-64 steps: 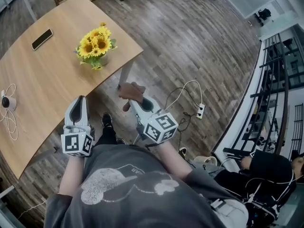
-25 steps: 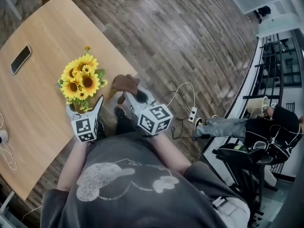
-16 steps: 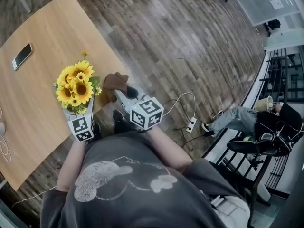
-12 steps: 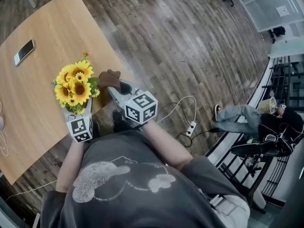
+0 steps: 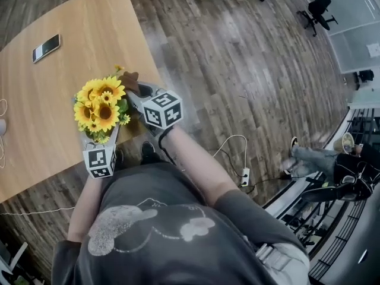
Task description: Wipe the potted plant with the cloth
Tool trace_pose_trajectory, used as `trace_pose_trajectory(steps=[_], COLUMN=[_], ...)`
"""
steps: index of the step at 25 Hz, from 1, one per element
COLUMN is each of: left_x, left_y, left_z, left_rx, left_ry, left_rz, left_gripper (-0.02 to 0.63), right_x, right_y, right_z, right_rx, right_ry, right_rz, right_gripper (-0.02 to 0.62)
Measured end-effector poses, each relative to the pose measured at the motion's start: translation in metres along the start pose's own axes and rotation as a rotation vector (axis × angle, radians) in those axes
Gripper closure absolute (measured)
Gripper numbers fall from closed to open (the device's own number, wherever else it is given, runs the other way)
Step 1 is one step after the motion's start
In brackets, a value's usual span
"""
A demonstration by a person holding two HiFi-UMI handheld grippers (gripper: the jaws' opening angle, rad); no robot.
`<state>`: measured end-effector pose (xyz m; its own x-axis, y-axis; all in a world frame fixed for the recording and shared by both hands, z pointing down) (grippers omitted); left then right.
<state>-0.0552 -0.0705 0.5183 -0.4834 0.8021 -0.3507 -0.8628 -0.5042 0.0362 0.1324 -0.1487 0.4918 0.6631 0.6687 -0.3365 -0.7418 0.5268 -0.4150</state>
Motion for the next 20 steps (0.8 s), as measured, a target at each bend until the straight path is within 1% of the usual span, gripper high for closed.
trace_pose_trajectory(steps=[4,7,9,12,15,20], left_x=[0.0,0.0,0.0,-0.001,-0.002,0.005], left_y=[-0.002,-0.002,-0.001,0.0,0.002,0.012], left_z=[-0.001,0.0,0.0,-0.001,0.0,-0.002], left_rx=[0.008,0.011,0.008,0.004,0.0,-0.021], left_ry=[-0.005,-0.011,-0.012,-0.015,-0.016,0.01], left_rz=[-0.018,-0.024,-0.023,-0.006,0.015,0.07], left_gripper=[0.161,0.161,0.161,0.161,0.161,0.161], right_x=[-0.017,-0.015,-0.011,-0.001,0.007,0.014], right_y=[-0.001,0.001,0.004,0.009,0.016,0.041], right_z=[0.007,0.014,0.02,0.029,0.04,0.057], right_rx=[0.013,0.018,0.043,0.077,0.104,0.082], right_ry=[0.064,0.085,0.102,0.142,0.182,0.228], right_rz=[-0.12,-0.182,-0.21,-0.235,-0.234,-0.235], right_gripper=[0.537,0.537,0.537,0.535,0.535,0.535])
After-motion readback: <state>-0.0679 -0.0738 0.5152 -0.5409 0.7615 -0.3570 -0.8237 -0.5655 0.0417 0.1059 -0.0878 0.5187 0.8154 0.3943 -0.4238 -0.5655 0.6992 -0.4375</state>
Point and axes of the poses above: the fingertips, and each gripper's own axes: x backward along the fingers, y to its left, z out of its underside, the point moved 9 cm from there along x, backward along the fingers
